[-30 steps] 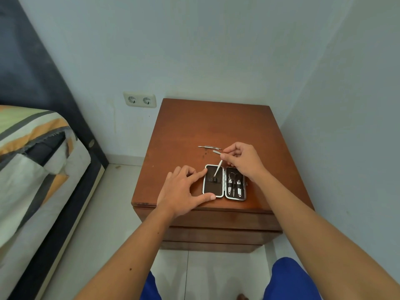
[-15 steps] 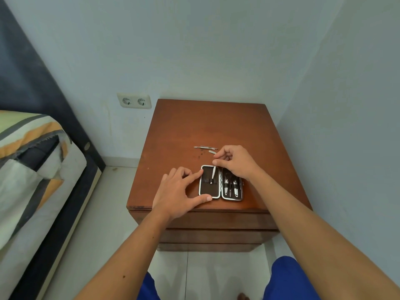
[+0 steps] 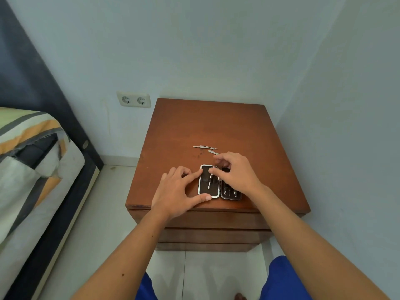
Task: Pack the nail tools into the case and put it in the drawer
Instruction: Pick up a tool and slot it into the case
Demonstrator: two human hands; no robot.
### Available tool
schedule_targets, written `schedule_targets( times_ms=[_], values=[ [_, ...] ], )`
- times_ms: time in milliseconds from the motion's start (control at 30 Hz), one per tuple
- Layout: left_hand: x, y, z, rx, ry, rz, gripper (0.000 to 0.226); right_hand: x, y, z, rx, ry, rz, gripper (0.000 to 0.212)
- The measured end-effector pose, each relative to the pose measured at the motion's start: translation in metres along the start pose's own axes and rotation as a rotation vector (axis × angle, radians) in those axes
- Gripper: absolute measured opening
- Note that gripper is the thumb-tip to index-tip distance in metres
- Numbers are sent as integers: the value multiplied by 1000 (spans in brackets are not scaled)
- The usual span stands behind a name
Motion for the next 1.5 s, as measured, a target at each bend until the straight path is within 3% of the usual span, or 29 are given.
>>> schedule_targets(
  times_ms=[100, 167, 333, 500, 867, 967, 1133, 1267, 1500],
  values=[
    [1, 0, 1, -3, -1, -1, 92, -11, -2, -1, -95, -30, 104, 73],
    [1, 0, 1, 8, -2, 6, 92, -15, -1, -1, -100, -46, 143, 79],
    [0, 0, 1, 3, -1, 8, 93, -18, -7, -1, -66, -60, 194, 73],
    [0, -1, 0, 5, 5, -3, 92, -16, -9, -1, -79, -69, 260, 85],
    [-1, 0, 1, 8, 0, -2, 93, -22, -6, -2, -80, -84, 212, 77],
    [0, 0, 0, 9, -1, 7, 92, -18, -12, 0, -21, -23, 204, 67],
    [0, 0, 0, -3, -4, 0, 92, 15, -20, -5, -42, 50, -86, 14],
    [0, 0, 0, 1, -8, 14, 93, 40, -15, -11, -165, 128, -62, 7],
    [1, 0, 1, 7, -7, 23, 97, 48, -9, -7, -390, -31, 103, 8]
  ],
)
Point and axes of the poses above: each hand's wrist, its own x-axis towards the middle knuckle, its own y-axis out of the palm, z = x × y, the point moved 2 cm from there along x, towards the middle knuckle, and after that the axes turned 9 degrees about -z, right-handed, at the moved point
